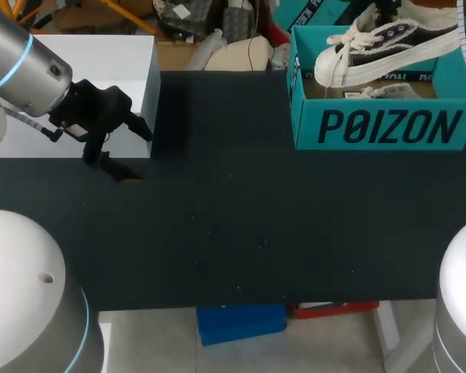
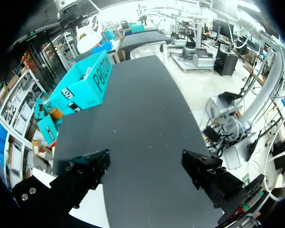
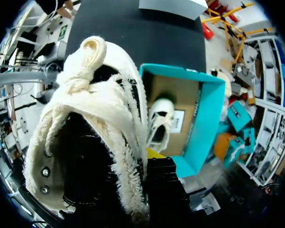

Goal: Take the shoe out of the shoebox, open the shoe tongue, remove and reinsert the insole, then place the shoe into the shoebox

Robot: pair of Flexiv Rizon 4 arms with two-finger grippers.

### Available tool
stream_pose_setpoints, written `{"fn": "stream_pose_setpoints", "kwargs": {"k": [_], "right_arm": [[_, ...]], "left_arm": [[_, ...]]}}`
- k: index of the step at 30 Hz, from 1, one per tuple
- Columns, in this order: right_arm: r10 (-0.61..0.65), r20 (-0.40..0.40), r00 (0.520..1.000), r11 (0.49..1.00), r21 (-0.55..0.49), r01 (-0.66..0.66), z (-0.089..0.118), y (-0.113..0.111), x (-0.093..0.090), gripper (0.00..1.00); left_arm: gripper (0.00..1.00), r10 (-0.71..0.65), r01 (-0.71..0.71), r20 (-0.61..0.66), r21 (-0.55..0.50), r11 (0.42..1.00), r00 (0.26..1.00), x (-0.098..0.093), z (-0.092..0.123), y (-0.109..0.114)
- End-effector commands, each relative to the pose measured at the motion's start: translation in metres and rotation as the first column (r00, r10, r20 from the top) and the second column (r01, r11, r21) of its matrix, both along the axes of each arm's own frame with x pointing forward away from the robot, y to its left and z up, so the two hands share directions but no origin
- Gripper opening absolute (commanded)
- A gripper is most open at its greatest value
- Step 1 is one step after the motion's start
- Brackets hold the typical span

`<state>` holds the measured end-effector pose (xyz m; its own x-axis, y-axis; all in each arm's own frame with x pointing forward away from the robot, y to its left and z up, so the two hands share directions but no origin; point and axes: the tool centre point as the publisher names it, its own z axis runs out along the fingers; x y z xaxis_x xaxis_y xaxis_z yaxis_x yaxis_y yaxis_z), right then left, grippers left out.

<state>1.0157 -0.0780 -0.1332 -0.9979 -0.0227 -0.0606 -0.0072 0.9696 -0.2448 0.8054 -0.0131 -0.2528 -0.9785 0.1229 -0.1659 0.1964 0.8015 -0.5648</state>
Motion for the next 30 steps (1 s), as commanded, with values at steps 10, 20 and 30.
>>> {"fn": "stream_pose_setpoints", "kwargs": {"k": [10, 20, 30], "right_arm": [[-0.092, 0.001, 0.996, 0.996, 0.007, 0.092, -0.038, -0.05, 0.131, 0.0], [-0.149, 0.004, 0.989, 0.989, 0.023, 0.148, -0.085, -0.087, 0.186, 0.0], [-0.19, 0.043, 0.981, 0.98, 0.064, 0.187, -0.131, -0.106, 0.218, 0.0]], "left_arm": [[1.0, 0.0, 0.0, -0.002, 0.005, 1.0, 1.0, 0.0, 0.0, 0.0], [1.0, 0.0, 0.0, -0.002, 0.005, 1.0, 1.0, 0.0, 0.0, 0.0], [1.0, 0.0, 0.0, -0.002, 0.005, 1.0, 1.0, 0.0, 0.0, 0.0]]}}
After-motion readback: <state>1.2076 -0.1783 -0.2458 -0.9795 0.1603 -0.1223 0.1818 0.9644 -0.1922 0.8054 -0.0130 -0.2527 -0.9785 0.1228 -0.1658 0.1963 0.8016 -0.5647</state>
